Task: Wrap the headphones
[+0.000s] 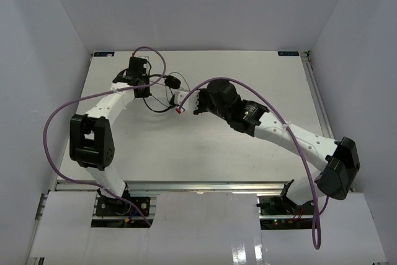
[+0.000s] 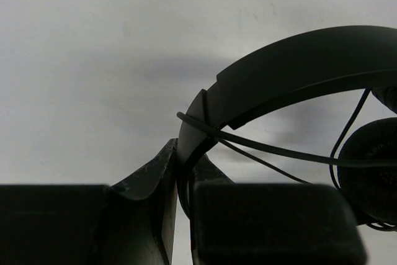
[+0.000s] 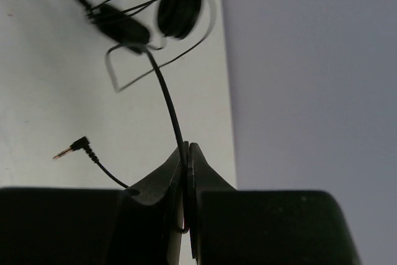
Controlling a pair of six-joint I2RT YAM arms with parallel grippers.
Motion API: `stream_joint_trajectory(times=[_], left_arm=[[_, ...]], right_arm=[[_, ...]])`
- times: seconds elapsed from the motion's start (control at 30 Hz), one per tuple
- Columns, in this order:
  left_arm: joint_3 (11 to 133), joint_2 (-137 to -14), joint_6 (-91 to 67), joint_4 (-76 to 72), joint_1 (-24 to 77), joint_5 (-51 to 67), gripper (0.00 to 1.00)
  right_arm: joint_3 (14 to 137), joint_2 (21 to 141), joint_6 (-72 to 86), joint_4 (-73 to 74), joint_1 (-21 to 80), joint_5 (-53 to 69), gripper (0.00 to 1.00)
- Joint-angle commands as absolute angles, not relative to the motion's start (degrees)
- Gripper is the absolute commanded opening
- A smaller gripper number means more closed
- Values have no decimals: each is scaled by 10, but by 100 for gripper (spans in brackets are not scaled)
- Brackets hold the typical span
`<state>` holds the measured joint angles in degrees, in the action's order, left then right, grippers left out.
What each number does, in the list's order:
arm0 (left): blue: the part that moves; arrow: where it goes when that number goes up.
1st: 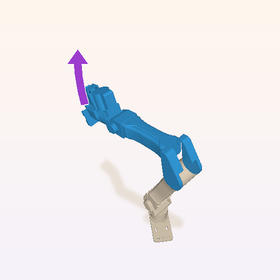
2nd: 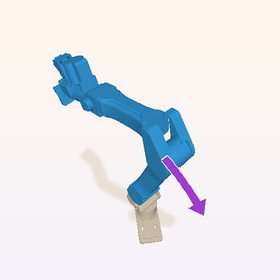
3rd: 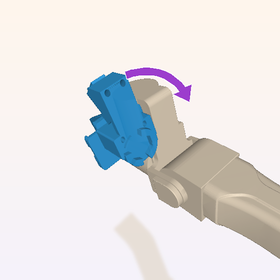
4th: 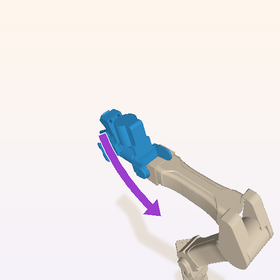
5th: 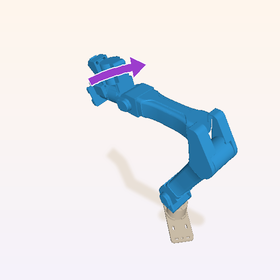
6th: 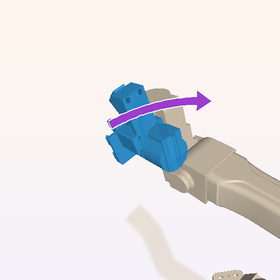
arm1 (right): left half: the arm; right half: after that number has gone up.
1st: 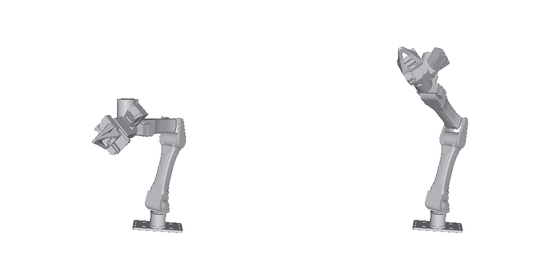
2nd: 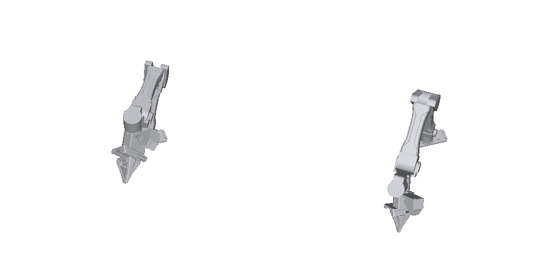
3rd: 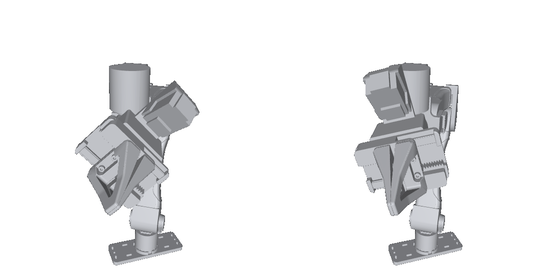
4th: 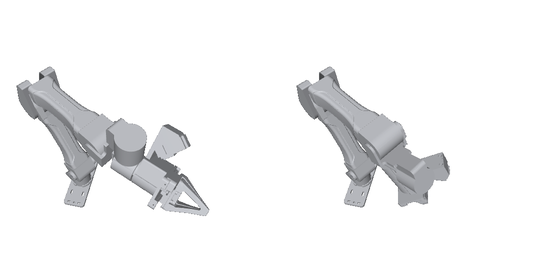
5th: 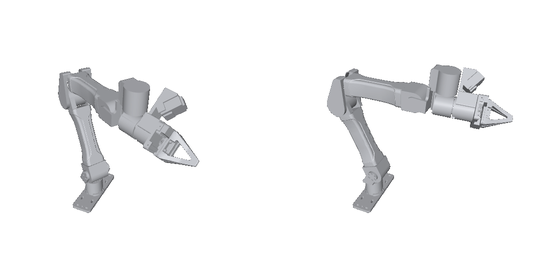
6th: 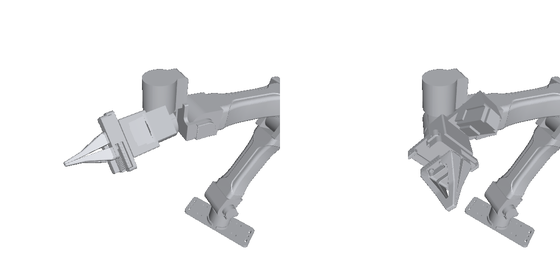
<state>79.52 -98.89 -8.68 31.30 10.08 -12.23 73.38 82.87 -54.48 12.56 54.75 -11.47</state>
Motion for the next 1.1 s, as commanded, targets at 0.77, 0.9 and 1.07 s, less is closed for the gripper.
stream_joint_trajectory(times=[0.77,0.9,1.07], left_arm=[[711,-852,-156,248,127,210,0],[708,-835,-187,233,91,262,0],[741,-830,-237,228,57,275,0]], right_arm=[[744,756,-563,74,414,-63,8],[733,739,-548,115,400,-9,8],[707,720,-539,162,400,71,8]])
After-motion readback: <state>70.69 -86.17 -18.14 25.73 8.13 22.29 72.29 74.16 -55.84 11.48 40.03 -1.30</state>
